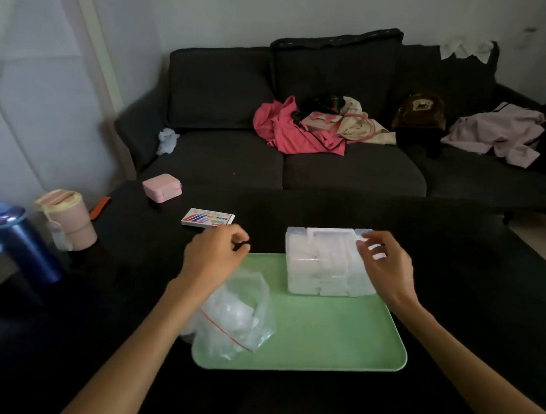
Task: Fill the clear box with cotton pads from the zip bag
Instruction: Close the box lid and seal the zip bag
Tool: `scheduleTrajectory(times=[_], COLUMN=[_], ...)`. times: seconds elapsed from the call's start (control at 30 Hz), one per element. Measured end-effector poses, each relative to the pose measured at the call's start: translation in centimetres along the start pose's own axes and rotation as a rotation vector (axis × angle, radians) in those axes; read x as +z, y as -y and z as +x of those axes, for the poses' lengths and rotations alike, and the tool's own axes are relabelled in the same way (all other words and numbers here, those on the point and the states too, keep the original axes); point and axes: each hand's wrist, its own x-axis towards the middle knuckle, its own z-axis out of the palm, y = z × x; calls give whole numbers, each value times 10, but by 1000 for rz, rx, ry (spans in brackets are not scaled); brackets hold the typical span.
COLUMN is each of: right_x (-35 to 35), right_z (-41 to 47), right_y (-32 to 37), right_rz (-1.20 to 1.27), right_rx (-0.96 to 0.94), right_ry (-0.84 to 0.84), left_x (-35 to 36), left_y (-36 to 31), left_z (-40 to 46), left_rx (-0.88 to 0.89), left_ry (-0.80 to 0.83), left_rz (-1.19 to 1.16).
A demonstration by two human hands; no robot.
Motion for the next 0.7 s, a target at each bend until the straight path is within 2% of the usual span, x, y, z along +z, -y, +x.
scheduleTrajectory(times=[0.13,0.23,0.33,0.5,0.6,0.67,0.7], right_x=[48,88,116,121,114,115,115], right_z=[-34,-46,-51,-49,-30,-12,-5], right_y=[44,63,67,68,79,98,107], right_rz=[-99,-318,-532,-594,-554,-465,-443], right_rx=[-146,-119,-113,-179,-437,-622,-630], right_ry=[339,539,644,630,597,714,814], left_x=[-24,-9,8,0,-17,-32,-38], left_y=[48,60,58,62,64,63,61], left_z=[-43,-60,-63,-53,-48,-39,-34], left_rx=[-354,-469,-459,-414,-280,-193,-137], left_ry=[123,220,295,330,257,207,198], left_rz=[218,293,236,-161,-61,17,45])
